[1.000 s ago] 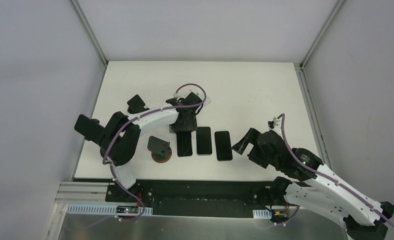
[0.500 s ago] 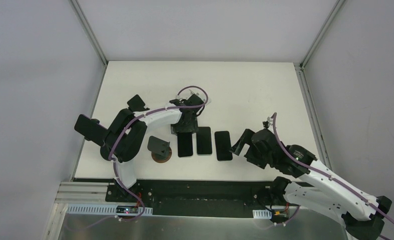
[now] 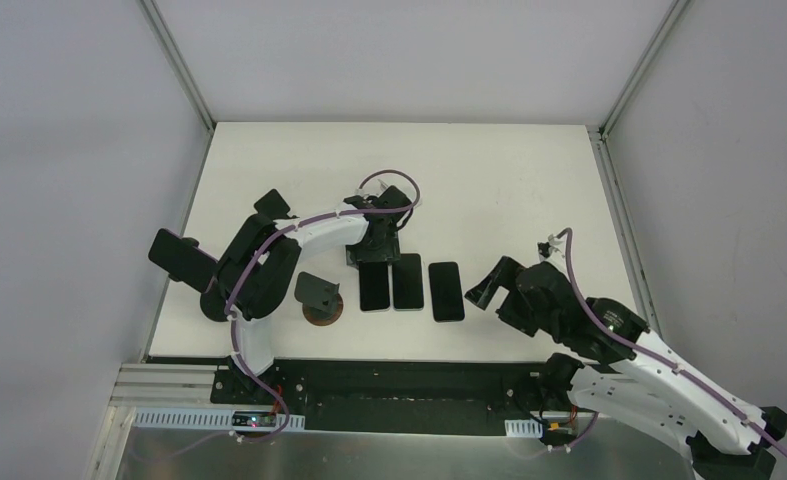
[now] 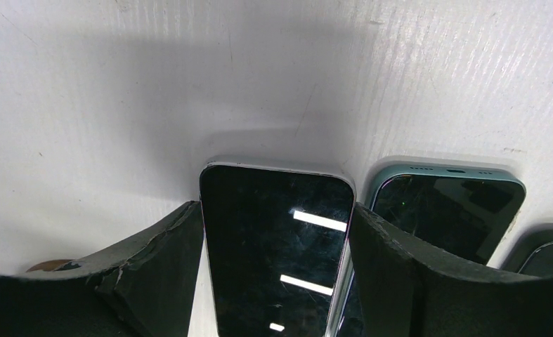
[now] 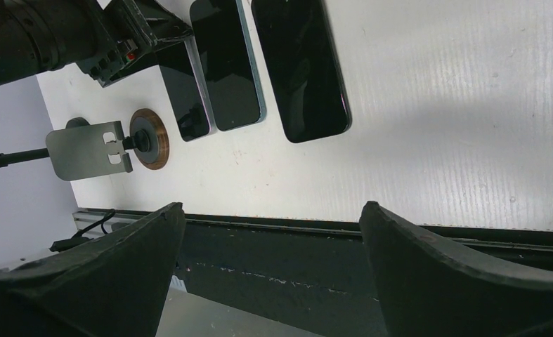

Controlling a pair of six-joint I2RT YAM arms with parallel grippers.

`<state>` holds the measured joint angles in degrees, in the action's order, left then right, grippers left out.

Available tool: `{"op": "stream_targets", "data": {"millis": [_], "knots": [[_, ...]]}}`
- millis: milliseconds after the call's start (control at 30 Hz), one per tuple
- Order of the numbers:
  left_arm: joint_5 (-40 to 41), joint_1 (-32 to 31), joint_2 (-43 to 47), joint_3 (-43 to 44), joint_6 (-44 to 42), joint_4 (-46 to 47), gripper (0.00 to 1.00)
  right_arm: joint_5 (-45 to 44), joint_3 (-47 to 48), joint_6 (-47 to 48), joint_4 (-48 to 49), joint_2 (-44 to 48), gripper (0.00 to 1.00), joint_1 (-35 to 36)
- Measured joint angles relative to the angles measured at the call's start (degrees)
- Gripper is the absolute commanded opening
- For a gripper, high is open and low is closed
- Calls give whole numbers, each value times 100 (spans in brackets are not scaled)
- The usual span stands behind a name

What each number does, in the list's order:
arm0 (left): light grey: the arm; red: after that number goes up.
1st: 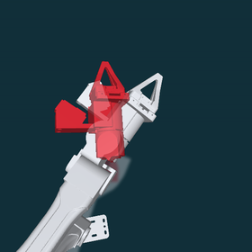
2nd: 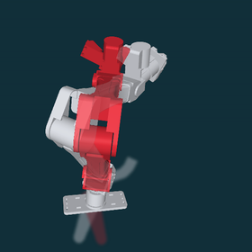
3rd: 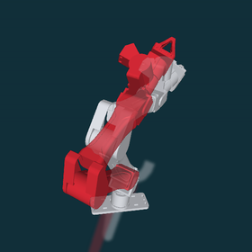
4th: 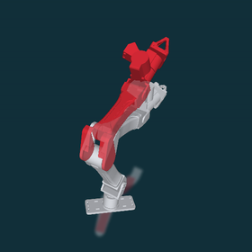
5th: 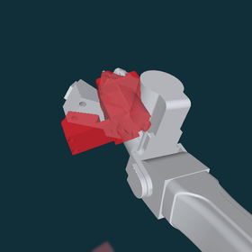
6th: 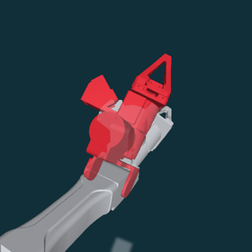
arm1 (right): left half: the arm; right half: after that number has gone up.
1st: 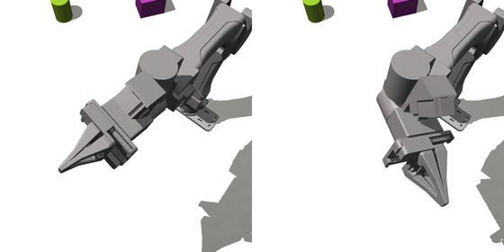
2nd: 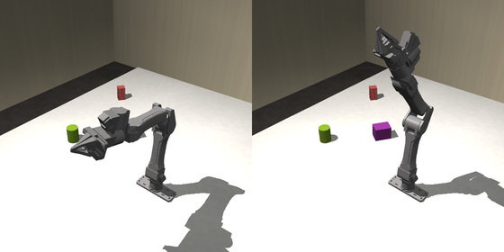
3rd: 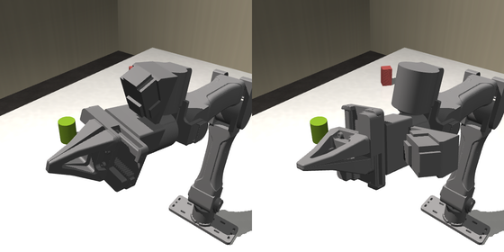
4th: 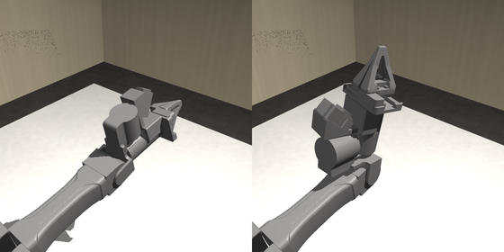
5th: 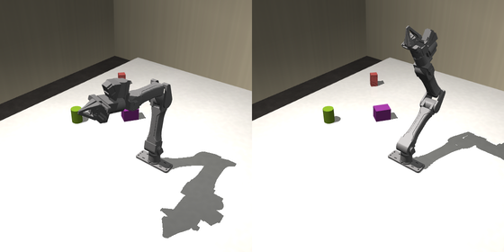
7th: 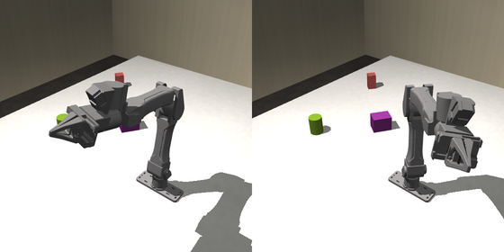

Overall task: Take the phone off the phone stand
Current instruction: Place the phone at the center of the board.

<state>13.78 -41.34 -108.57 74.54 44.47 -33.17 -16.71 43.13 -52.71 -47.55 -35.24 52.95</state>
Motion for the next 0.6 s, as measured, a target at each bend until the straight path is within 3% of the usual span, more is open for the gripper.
{"op": "stream_targets", "data": {"millis": [400, 433, 600], "knots": [[4, 0, -11, 0, -28, -4, 84, 92, 0, 24, 20, -315, 99, -11], [4, 0, -11, 0, -31, -4, 95, 94, 0, 24, 17, -326, 99, -11], [13, 0, -7, 4, -57, 2, 99, 85, 0, 20, 15, -321, 99, -15]]}}
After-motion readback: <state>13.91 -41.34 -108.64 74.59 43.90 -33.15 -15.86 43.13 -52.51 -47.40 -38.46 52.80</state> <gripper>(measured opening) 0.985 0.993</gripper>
